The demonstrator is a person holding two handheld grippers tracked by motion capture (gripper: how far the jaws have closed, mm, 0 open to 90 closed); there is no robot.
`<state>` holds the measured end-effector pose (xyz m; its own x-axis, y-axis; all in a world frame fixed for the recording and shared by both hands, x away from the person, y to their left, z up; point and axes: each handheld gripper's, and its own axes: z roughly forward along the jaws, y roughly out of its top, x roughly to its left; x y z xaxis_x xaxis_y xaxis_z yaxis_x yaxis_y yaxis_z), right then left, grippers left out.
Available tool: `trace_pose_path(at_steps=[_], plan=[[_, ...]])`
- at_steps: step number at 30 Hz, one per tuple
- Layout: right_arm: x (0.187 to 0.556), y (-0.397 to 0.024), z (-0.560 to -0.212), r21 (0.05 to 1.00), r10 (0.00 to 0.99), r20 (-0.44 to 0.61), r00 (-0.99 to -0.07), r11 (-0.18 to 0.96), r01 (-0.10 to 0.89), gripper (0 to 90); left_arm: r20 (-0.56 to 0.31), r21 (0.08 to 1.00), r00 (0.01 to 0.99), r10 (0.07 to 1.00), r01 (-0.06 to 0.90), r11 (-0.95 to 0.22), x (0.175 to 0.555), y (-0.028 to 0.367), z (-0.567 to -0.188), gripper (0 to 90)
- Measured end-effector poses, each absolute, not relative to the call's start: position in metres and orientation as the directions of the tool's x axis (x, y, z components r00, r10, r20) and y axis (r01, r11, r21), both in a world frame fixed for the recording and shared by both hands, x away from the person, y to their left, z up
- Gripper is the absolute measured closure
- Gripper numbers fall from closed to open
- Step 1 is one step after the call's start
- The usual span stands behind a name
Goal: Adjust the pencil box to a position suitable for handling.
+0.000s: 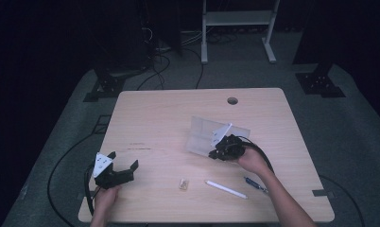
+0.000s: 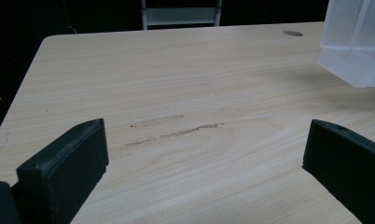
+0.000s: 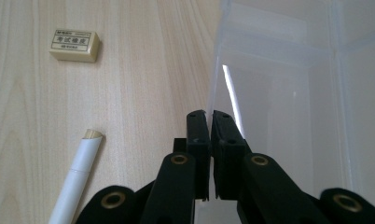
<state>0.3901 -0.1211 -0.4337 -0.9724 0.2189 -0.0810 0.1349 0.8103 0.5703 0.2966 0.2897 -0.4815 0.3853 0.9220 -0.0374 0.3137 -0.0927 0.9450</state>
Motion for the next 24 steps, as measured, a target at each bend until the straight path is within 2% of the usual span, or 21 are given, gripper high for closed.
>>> trace_pose_path(at_steps=[24], plan=[[0.397, -0.107, -0.465, 0.561, 0.211, -0.008, -0.978, 0.81, 0.17, 86.3, -0.038, 0.944, 0.385, 0.922, 0.316, -0.093, 0.296, 0.29, -0.481, 0.0]])
